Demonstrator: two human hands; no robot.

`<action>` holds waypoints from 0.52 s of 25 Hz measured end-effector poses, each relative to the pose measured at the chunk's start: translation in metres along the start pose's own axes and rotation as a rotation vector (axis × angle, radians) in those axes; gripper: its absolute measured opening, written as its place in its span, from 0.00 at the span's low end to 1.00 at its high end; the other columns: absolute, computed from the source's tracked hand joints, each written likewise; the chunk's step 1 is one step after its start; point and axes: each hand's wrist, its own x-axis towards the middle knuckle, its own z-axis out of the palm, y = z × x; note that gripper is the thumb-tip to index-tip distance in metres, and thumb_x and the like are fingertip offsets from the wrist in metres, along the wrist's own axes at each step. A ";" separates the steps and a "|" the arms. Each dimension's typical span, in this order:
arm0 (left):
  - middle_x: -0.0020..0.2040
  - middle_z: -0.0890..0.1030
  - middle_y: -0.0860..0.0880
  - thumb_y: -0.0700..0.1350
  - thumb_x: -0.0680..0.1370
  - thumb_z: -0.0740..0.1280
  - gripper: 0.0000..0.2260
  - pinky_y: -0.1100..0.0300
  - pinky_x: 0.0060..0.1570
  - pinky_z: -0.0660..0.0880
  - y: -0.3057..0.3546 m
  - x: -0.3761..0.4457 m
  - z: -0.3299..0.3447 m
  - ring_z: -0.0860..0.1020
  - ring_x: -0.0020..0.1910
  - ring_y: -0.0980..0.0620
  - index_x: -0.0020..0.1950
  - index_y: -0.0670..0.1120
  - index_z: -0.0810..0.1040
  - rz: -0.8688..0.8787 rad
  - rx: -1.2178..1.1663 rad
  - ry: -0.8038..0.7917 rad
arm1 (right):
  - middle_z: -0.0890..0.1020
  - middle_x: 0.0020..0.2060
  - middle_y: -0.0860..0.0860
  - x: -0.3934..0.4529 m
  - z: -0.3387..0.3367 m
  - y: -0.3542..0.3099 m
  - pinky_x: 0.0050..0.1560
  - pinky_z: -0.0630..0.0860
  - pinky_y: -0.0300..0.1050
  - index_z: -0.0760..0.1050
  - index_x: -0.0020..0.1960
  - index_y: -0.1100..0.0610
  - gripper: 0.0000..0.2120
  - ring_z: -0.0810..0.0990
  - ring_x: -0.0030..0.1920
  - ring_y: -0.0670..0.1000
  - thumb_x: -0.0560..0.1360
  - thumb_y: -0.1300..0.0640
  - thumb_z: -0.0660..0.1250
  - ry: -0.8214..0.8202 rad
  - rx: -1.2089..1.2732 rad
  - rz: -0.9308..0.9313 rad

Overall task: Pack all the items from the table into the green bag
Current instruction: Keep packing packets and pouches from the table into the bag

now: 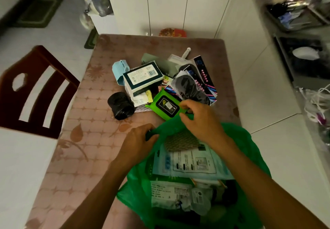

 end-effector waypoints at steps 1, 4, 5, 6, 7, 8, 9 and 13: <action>0.34 0.77 0.55 0.45 0.76 0.68 0.02 0.61 0.30 0.72 -0.003 0.002 0.000 0.75 0.31 0.59 0.43 0.49 0.77 -0.016 0.002 0.002 | 0.80 0.57 0.52 0.022 0.011 0.004 0.53 0.77 0.50 0.73 0.64 0.54 0.18 0.77 0.55 0.52 0.75 0.54 0.67 0.002 -0.039 0.009; 0.34 0.79 0.50 0.46 0.76 0.67 0.03 0.53 0.31 0.74 -0.013 0.007 -0.001 0.76 0.31 0.55 0.44 0.48 0.78 -0.024 0.023 -0.006 | 0.69 0.69 0.56 0.081 0.060 0.029 0.61 0.71 0.58 0.62 0.72 0.56 0.29 0.69 0.66 0.60 0.74 0.50 0.67 -0.208 -0.291 0.095; 0.35 0.80 0.49 0.47 0.76 0.67 0.04 0.52 0.32 0.74 -0.017 0.008 -0.003 0.76 0.32 0.53 0.44 0.48 0.78 -0.013 0.043 -0.006 | 0.65 0.72 0.57 0.094 0.078 0.039 0.63 0.68 0.60 0.58 0.74 0.56 0.34 0.66 0.68 0.63 0.73 0.48 0.68 -0.315 -0.371 0.152; 0.35 0.80 0.49 0.48 0.76 0.67 0.04 0.51 0.33 0.75 -0.020 0.008 -0.005 0.77 0.32 0.52 0.44 0.48 0.78 -0.001 0.051 -0.024 | 0.63 0.73 0.58 0.102 0.094 0.047 0.65 0.65 0.62 0.53 0.75 0.56 0.40 0.63 0.70 0.65 0.72 0.46 0.70 -0.399 -0.434 0.214; 0.37 0.81 0.50 0.49 0.75 0.67 0.04 0.52 0.34 0.75 -0.022 0.008 -0.008 0.78 0.34 0.53 0.45 0.49 0.79 0.012 0.032 -0.073 | 0.61 0.73 0.59 0.106 0.109 0.055 0.66 0.63 0.64 0.49 0.76 0.54 0.45 0.62 0.70 0.66 0.69 0.44 0.71 -0.445 -0.493 0.267; 0.39 0.82 0.51 0.49 0.75 0.68 0.04 0.54 0.37 0.77 -0.024 0.007 -0.012 0.79 0.36 0.55 0.47 0.50 0.80 0.020 -0.012 -0.156 | 0.62 0.72 0.60 0.107 0.122 0.060 0.66 0.62 0.64 0.45 0.76 0.54 0.50 0.62 0.70 0.66 0.67 0.42 0.73 -0.456 -0.569 0.298; 0.41 0.83 0.53 0.49 0.74 0.69 0.05 0.57 0.39 0.77 -0.026 0.005 -0.015 0.79 0.37 0.58 0.49 0.51 0.80 0.019 -0.059 -0.255 | 0.63 0.71 0.61 0.108 0.132 0.063 0.66 0.62 0.64 0.44 0.77 0.54 0.53 0.63 0.69 0.66 0.65 0.41 0.73 -0.438 -0.649 0.308; 0.36 0.81 0.55 0.49 0.74 0.70 0.04 0.57 0.34 0.73 -0.031 0.002 -0.018 0.77 0.35 0.60 0.43 0.50 0.79 -0.014 0.000 -0.301 | 0.73 0.65 0.61 0.106 0.120 0.052 0.59 0.72 0.58 0.51 0.74 0.55 0.48 0.74 0.62 0.63 0.64 0.41 0.72 -0.305 -0.444 0.319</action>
